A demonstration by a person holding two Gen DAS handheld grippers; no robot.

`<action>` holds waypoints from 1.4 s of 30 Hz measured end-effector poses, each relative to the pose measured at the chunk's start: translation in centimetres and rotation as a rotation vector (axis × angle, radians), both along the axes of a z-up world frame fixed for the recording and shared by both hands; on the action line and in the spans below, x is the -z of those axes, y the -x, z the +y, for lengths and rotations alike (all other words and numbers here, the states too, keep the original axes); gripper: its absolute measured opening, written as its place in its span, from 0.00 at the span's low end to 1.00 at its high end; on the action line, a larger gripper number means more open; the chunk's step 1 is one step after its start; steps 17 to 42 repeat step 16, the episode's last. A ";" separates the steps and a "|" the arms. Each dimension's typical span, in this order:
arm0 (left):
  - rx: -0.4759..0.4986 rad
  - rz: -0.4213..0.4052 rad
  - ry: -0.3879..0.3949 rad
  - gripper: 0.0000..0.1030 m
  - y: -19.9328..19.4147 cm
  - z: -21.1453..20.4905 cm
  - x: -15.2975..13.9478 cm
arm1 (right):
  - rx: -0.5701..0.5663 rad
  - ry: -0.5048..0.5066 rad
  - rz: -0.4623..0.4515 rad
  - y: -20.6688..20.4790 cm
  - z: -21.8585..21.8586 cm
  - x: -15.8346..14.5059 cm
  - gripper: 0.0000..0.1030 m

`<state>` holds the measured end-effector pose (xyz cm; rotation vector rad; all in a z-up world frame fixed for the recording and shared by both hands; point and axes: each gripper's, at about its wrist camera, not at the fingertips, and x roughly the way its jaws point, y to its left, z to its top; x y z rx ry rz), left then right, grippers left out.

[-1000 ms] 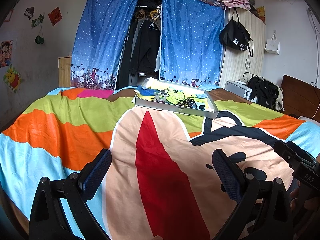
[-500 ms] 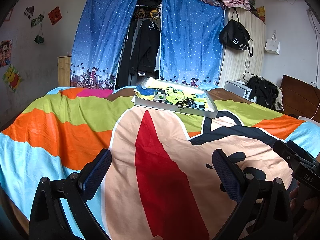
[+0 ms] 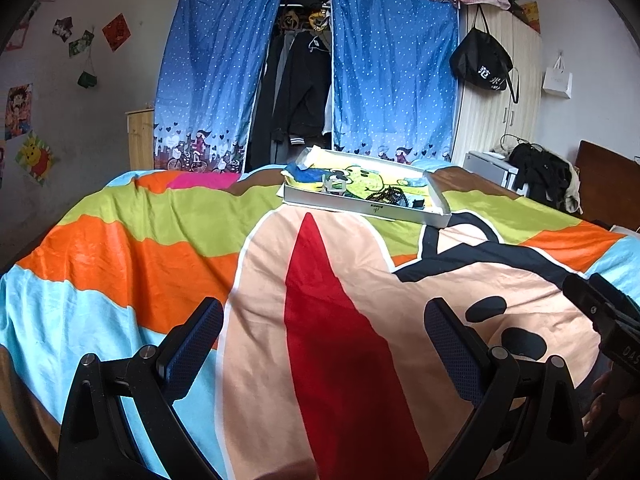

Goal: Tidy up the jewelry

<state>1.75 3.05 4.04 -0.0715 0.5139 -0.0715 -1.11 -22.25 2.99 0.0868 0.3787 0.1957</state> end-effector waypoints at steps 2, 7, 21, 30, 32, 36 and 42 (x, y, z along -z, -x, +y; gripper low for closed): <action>-0.001 -0.004 -0.003 0.96 0.0 0.0 0.0 | 0.000 0.000 0.000 0.0 0.0 0.0 1.00; 0.007 -0.005 -0.001 0.96 0.0 0.2 0.1 | -0.001 0.001 0.001 0.1 0.0 0.0 1.00; 0.007 0.005 0.001 0.96 0.0 0.0 0.3 | 0.000 0.000 0.002 0.1 -0.1 0.0 1.00; 0.007 0.005 0.001 0.96 0.0 0.0 0.3 | 0.000 0.000 0.002 0.1 -0.1 0.0 1.00; 0.007 0.005 0.001 0.96 0.0 0.0 0.3 | 0.000 0.000 0.002 0.1 -0.1 0.0 1.00; 0.007 0.005 0.001 0.96 0.0 0.0 0.3 | 0.000 0.000 0.002 0.1 -0.1 0.0 1.00; 0.007 0.005 0.001 0.96 0.0 0.0 0.3 | 0.000 0.000 0.002 0.1 -0.1 0.0 1.00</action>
